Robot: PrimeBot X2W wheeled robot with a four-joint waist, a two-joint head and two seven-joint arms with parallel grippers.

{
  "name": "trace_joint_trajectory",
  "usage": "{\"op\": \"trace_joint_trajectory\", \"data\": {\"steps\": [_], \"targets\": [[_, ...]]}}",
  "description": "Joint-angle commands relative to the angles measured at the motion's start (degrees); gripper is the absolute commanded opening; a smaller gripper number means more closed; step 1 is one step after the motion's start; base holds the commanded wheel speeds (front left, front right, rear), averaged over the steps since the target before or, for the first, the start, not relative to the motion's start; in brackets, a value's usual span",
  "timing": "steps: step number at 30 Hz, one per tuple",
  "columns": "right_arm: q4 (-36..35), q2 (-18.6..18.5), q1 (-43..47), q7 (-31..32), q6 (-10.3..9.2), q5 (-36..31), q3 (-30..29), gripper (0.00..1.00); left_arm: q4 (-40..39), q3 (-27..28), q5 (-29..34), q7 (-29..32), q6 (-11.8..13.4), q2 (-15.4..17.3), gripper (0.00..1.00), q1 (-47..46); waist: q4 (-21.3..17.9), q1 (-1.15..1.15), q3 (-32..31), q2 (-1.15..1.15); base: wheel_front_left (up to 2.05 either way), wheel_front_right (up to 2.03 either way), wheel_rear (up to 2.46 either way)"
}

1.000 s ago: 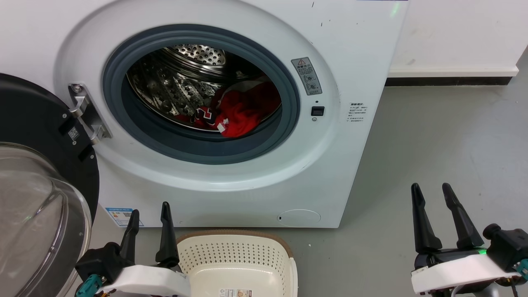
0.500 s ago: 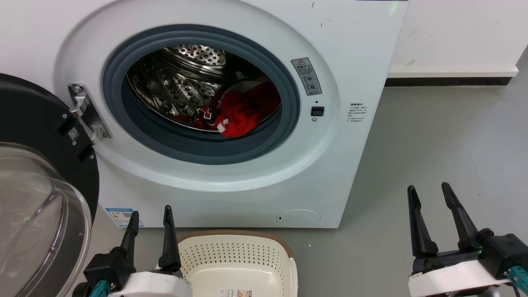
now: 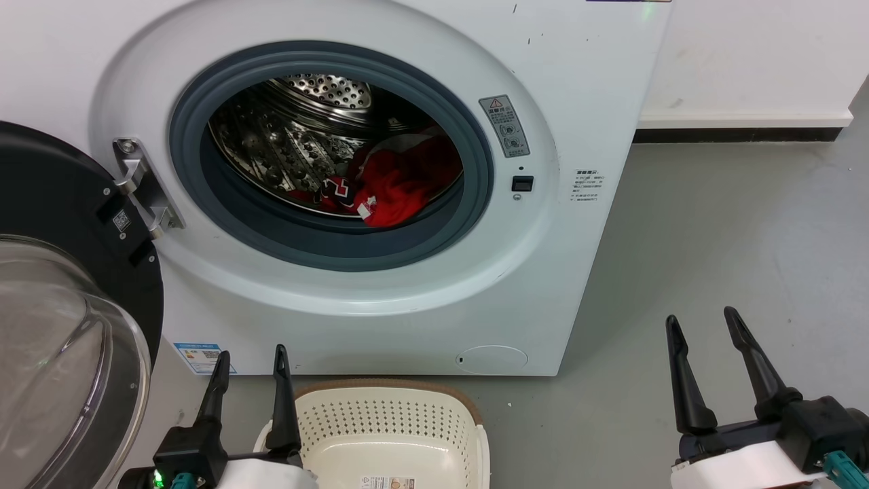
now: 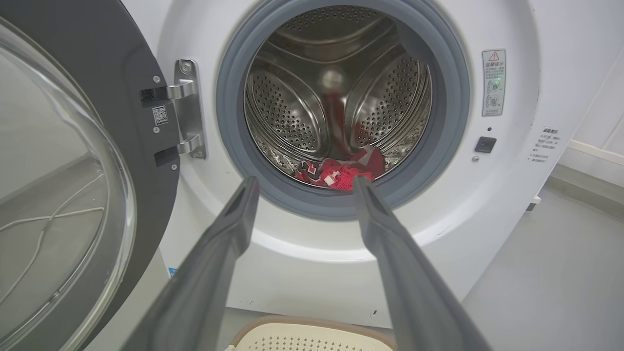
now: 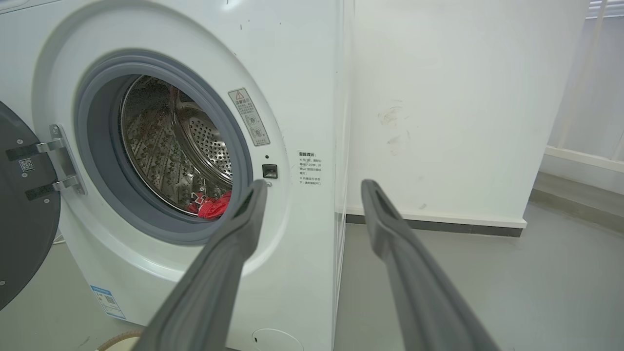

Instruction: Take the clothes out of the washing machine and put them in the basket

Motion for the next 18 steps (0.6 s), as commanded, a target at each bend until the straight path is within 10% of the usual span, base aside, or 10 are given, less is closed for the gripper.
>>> {"op": "trace_joint_trajectory", "data": {"steps": [1,18], "targets": [[-0.28,0.06,0.35,-0.41,-0.02,-1.14,-0.10,1.00,-0.30,-0.05,0.93,-0.45,0.09,0.11,1.00,0.29,0.03,0.00,0.00,0.00,0.00,0.00,0.00],[1.15,0.07,1.21,-1.61,-0.03,-2.97,-0.88,1.00,0.10,-0.14,4.99,-1.76,0.71,0.11,1.00,1.32,-0.05,0.00,0.25,0.00,0.00,0.00,0.00]]}}
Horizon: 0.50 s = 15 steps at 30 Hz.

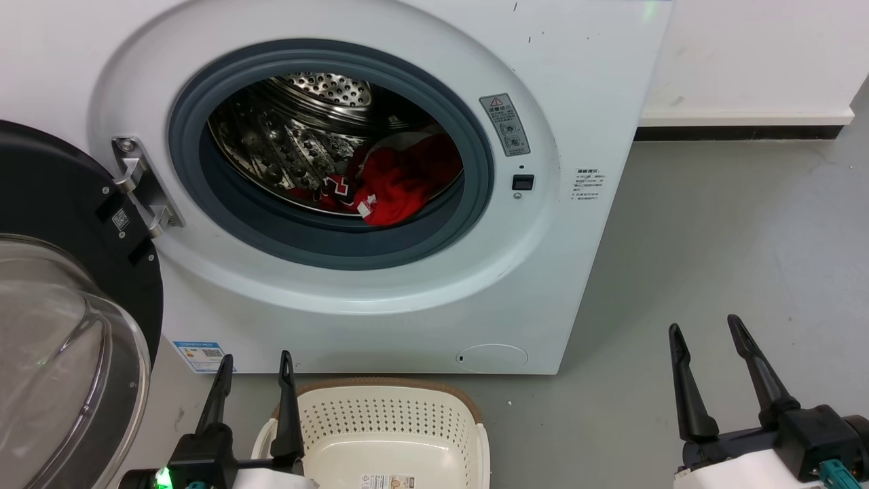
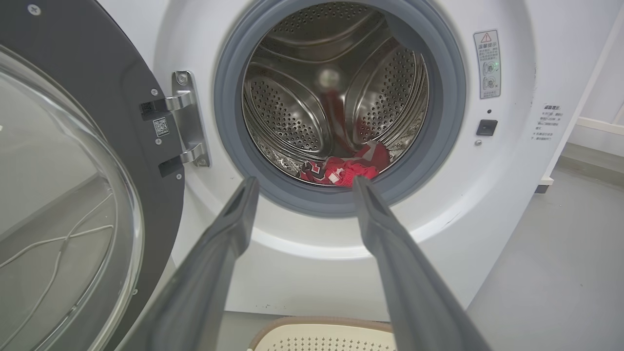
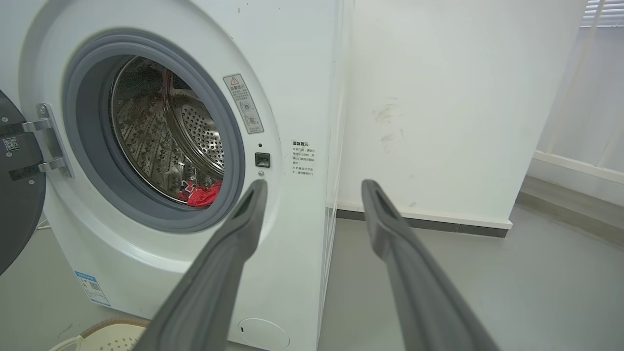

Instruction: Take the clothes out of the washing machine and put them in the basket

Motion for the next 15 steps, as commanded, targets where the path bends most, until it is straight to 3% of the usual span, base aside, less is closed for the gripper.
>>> {"op": "trace_joint_trajectory", "data": {"steps": [1,15], "targets": [[0.21,0.07,0.38,-0.16,-0.04,0.21,-0.15,1.00,0.13,0.04,-0.14,-0.42,0.10,0.09,1.00,0.38,0.00,0.00,0.04,0.00,0.00,0.00,0.00],[0.56,0.07,0.42,-0.16,-0.04,0.30,-0.03,1.00,0.65,0.03,-0.42,-0.36,0.07,0.08,1.00,0.51,0.04,0.00,0.05,0.00,0.00,0.00,0.00]]}}
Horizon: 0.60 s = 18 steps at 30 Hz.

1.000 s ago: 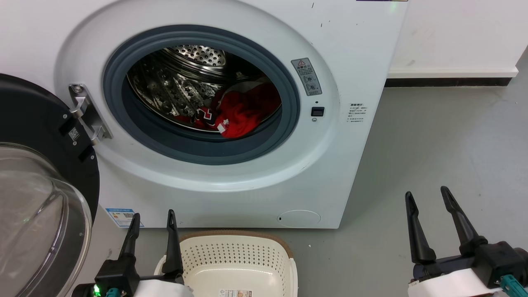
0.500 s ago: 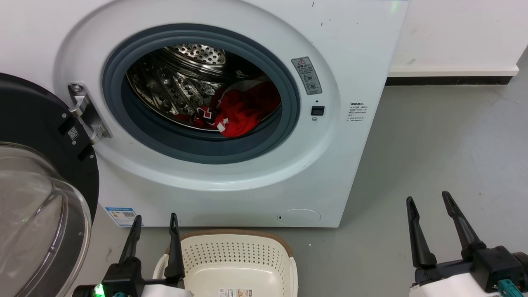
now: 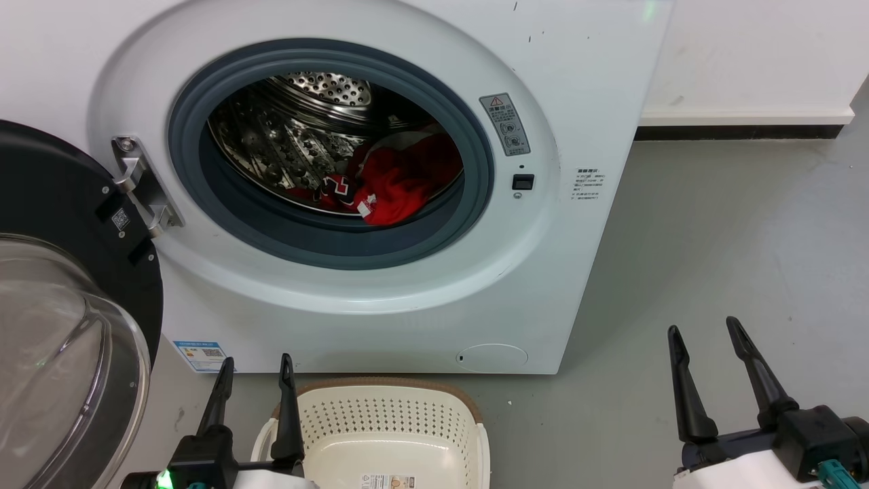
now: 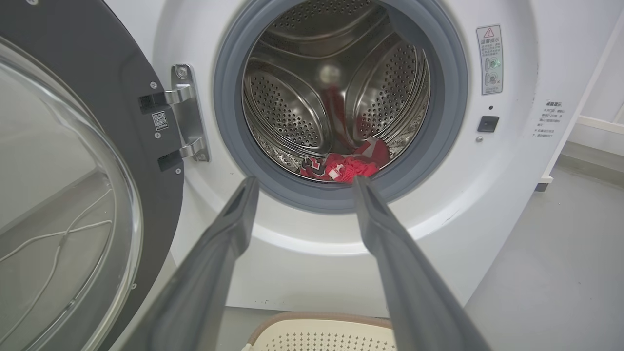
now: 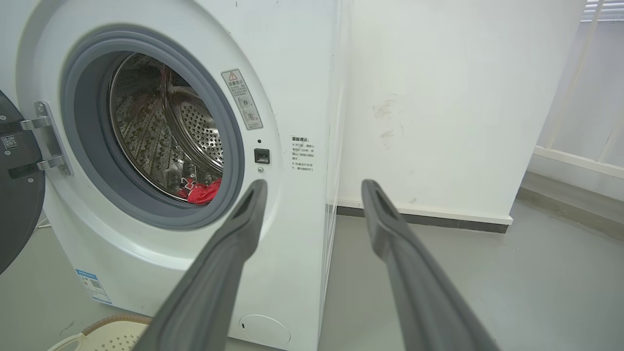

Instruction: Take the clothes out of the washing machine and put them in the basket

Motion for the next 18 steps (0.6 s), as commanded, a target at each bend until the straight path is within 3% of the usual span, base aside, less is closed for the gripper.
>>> {"op": "trace_joint_trajectory", "data": {"steps": [1,9,18], "targets": [[-0.04,0.07,0.39,-0.15,-0.04,-0.01,0.03,1.00,0.10,0.04,-0.01,-0.28,0.10,0.07,1.00,0.41,0.00,0.00,0.00,0.00,0.00,0.00,0.00],[-0.21,0.07,-0.64,-0.15,-0.04,-0.25,0.26,1.00,1.83,0.73,-0.83,-0.23,-0.60,0.07,1.00,-2.57,-0.30,0.00,0.60,0.00,0.00,0.00,0.00],[-0.91,0.07,-2.76,-0.15,-0.04,-0.58,1.20,1.00,9.69,2.89,1.94,-0.23,-4.83,1.26,1.00,-14.63,-3.17,0.00,4.29,0.00,0.00,0.00,0.00]]}}
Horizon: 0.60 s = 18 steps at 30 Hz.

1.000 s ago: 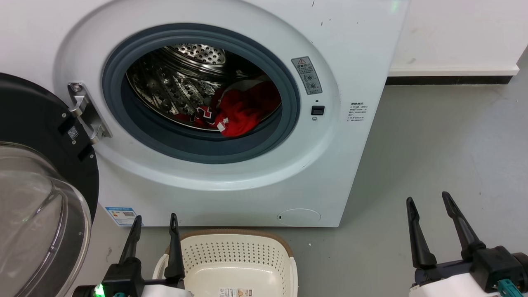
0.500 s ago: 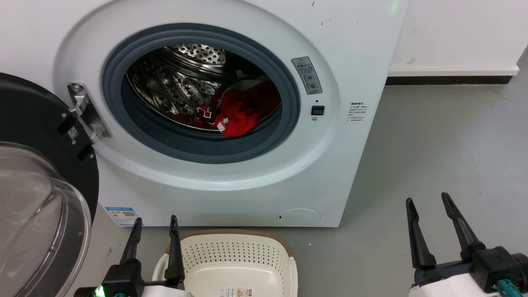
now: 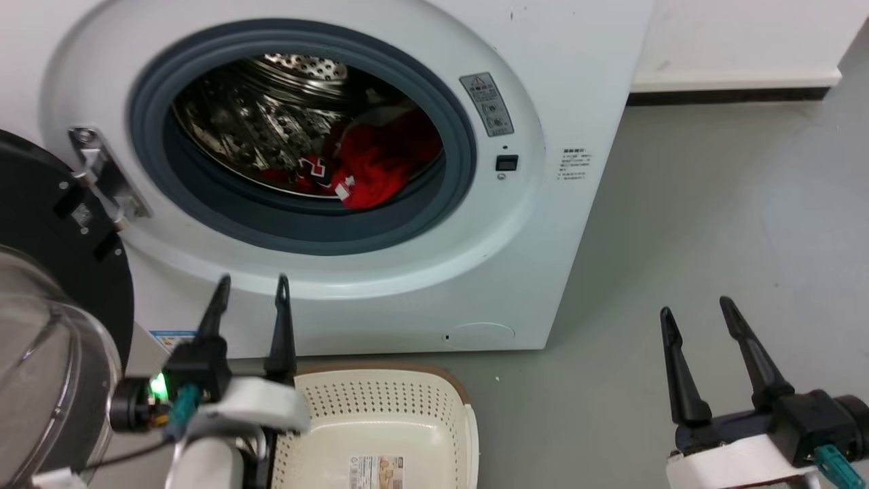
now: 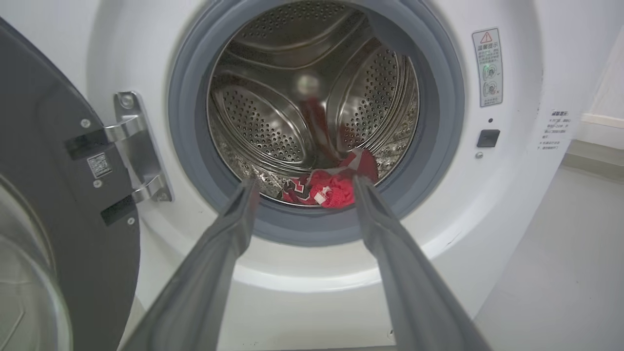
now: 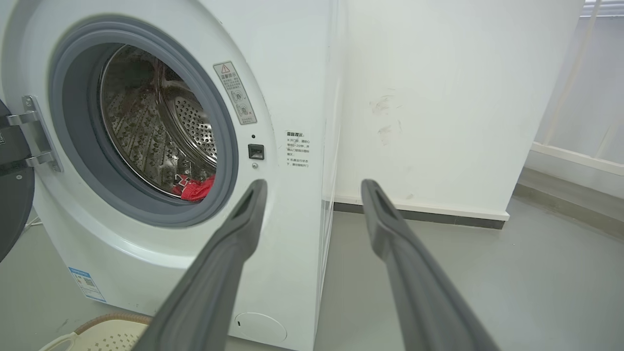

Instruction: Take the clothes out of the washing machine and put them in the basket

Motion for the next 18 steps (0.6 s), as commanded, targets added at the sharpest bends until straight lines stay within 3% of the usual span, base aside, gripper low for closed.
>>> {"op": "trace_joint_trajectory", "data": {"steps": [1,9,18], "targets": [[-0.31,0.07,-1.29,-0.14,-0.04,-0.29,-0.07,1.00,1.32,0.59,0.44,-0.16,-0.57,0.79,1.00,-2.92,-1.42,0.00,1.95,0.00,0.00,0.00,0.00],[-1.35,0.09,-5.91,-0.14,-0.04,0.44,-0.32,1.00,12.24,1.66,1.80,-0.16,-2.52,4.73,1.00,-19.64,-5.55,0.00,9.51,0.00,0.00,0.00,0.00],[-1.86,0.10,-10.30,-0.14,-0.04,2.42,-0.43,1.00,27.18,-0.71,3.43,0.32,-4.65,9.13,1.00,-38.01,-9.10,0.00,17.19,0.00,0.00,0.00,0.00]]}}
